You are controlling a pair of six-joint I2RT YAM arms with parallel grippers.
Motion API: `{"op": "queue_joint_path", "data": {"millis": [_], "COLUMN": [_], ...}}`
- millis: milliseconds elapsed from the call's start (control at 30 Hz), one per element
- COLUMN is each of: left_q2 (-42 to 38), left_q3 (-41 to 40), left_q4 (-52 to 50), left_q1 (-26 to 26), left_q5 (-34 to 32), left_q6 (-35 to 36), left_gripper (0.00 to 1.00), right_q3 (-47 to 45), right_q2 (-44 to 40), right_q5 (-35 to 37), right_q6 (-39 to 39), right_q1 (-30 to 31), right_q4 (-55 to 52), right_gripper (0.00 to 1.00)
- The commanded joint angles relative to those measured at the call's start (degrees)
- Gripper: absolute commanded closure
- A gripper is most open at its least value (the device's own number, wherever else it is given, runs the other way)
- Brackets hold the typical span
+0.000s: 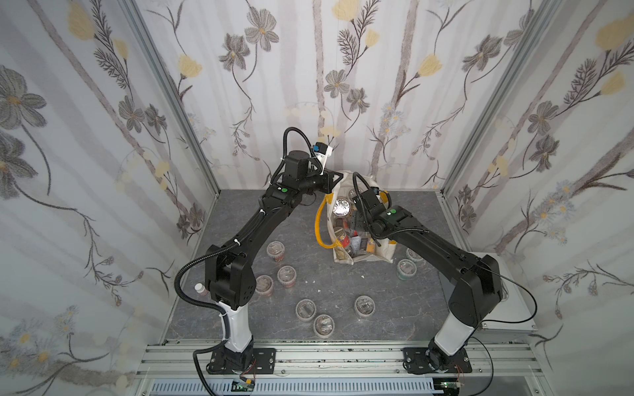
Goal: Take out the seed jars from the canvas bag
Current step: Pick up the seed jar from the canvas bag.
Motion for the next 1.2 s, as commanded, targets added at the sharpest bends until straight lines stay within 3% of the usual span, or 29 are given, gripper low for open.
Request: {"op": "queue_joint_path", "data": {"millis": [0, 233, 400, 633, 967, 1167], "left_q2": [-1.2, -1.7, -1.4, -1.5, -2.7, -2.5], "left_q3": [-0.2, -1.5, -1.4, -1.5, -3.7, -3.8], "left_q4": [7.3, 8.7, 8.8, 9.5, 10.2, 10.7], "left_q1": [0.0, 0.1, 0.0, 0.0, 0.0, 0.1], "left_q5": [0.5, 0.8, 1.2, 1.9, 1.6, 1.6], "left_q6": [0.6, 0.4, 0.3, 0.3, 1.1, 0.8], "left_gripper": [1.00, 1.00, 1.00, 1.00, 1.00, 1.00], "right_q3": [-0.3, -4.6, -6.7, -8.0, -6.6, -6.2], "right_q2": [-0.4, 1.7, 0.7, -0.8, 2.2, 2.1], "right_q5": [3.6, -1.9, -5.8, -5.8, -5.4, -4.0], "right_q6": [9.6, 10.6, 2.9, -6.6, -8.9, -10.7], "right_q1": [0.0, 0.5, 1.8, 1.9, 1.2, 1.2], "right_q4": [-3.7, 1.4, 9.5, 15.4, 16.2, 15.8], "right_gripper": [0.13, 0.12, 0.14, 0.17, 0.37, 0.42]}}
